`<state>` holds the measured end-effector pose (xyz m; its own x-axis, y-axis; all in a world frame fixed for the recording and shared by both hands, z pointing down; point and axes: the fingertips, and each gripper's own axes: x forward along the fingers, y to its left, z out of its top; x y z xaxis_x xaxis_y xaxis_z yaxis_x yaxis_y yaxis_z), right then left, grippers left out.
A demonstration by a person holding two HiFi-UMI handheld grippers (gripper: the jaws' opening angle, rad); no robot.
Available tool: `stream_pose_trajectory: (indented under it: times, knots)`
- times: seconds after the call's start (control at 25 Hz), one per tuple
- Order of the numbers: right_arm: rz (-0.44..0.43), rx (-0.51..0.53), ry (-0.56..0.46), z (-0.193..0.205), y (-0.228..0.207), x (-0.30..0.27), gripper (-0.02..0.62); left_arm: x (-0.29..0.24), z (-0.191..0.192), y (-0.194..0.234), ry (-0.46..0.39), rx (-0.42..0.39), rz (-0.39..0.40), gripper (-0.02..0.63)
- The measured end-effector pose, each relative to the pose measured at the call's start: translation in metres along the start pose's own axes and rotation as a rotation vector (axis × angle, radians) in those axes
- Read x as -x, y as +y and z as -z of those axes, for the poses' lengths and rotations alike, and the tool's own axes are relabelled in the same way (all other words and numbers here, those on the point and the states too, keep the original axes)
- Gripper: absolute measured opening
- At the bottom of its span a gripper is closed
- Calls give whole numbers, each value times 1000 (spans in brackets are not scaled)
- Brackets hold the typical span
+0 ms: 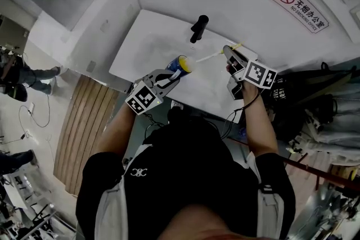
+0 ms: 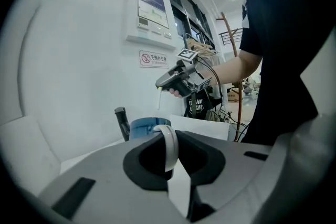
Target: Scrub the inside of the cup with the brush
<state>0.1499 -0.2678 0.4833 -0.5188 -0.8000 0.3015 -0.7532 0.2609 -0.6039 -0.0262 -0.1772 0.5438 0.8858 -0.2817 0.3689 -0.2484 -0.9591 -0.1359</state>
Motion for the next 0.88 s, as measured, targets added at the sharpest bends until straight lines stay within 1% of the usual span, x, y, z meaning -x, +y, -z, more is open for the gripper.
stream_pose_trajectory:
  times: [0.08,0.2,0.36,0.48,0.6,0.68,0.72,0.8,0.88]
  knots:
    - [-26,-32,55,13,-2,4,64,-1,5,6,8,19,-22,48]
    - [-112,-39,134,31,11,12,55,-3,13,17,30,42,-52,48]
    - [-258,29,196,45,50,23,54,-6,19,27,56,49,-64,48]
    - [-306,98,194,46,72,25,55,-11,22,25,82,21,-48,48]
    - [-347,151,146,37,92,24,58,-15,19,14,101,-30,-18,48]
    - [-358,166,77,25,99,21,57,-16,13,5,100,-61,9,48]
    - [-350,155,28,17,99,20,55,-17,10,-1,95,-66,28,48]
    - [-309,117,-85,-2,96,15,54,-18,4,-15,85,-82,74,48]
    - [-259,103,-182,-18,92,10,53,-18,-6,-28,80,-122,115,48]
